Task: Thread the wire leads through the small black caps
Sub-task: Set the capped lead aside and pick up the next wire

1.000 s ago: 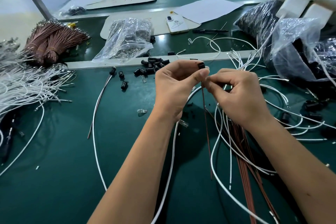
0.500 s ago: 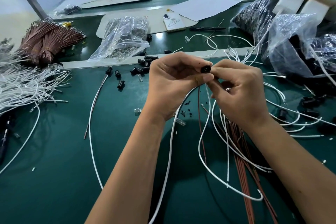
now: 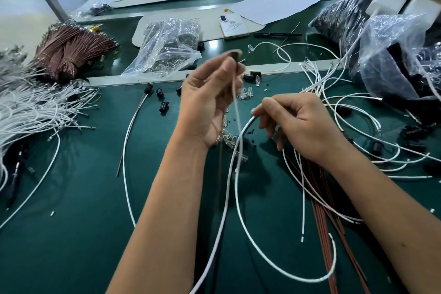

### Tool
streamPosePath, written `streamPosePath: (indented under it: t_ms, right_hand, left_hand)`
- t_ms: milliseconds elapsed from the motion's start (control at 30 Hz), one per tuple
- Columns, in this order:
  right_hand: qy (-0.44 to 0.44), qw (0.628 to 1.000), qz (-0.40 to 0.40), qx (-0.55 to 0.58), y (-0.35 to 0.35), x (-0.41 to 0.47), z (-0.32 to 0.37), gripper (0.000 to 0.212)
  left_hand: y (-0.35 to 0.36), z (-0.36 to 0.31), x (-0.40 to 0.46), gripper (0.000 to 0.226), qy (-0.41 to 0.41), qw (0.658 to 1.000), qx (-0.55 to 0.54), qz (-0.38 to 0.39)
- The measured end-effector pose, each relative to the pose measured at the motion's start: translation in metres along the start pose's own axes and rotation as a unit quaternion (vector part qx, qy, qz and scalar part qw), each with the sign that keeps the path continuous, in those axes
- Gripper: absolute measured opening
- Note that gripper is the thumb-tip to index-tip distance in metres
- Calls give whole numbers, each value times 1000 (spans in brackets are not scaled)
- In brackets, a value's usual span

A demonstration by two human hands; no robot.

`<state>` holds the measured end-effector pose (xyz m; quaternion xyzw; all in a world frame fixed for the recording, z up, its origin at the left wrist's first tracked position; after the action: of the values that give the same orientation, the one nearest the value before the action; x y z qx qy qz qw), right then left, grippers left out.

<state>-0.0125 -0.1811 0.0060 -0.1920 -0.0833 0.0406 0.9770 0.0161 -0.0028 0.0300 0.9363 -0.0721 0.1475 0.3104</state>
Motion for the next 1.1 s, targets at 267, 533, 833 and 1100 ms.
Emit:
streamPosePath:
  t_ms: [267,533,833,1100]
  right_hand:
    - [-117,952,123,-256,27,-10,18,22]
    - [-111,976,13,-188,10,-1,12,6]
    - [16,958,-106,265,-24,4,7,7]
    - [27,963,-113,242,-18,2,8,11]
  left_hand:
    - [-9,-9,2,14,-33,994,-73,-69]
    - [-5,4,-2,10,-85,993,78,-28]
    - [5,16,-8,21,-145,972,185,26]
    - [8,18,-10,22,-143,971,190,39]
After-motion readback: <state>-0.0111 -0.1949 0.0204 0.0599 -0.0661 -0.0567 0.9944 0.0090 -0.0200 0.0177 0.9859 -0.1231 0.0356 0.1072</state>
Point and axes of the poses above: each hand's wrist, its own x-axis towards the middle knuckle, its own y-axis out of the palm, z = x × y, the point moved 3 cm from there along x, towards the middle knuckle, and after that the axes turned 9 degrees about y, right-handed, at the moved point
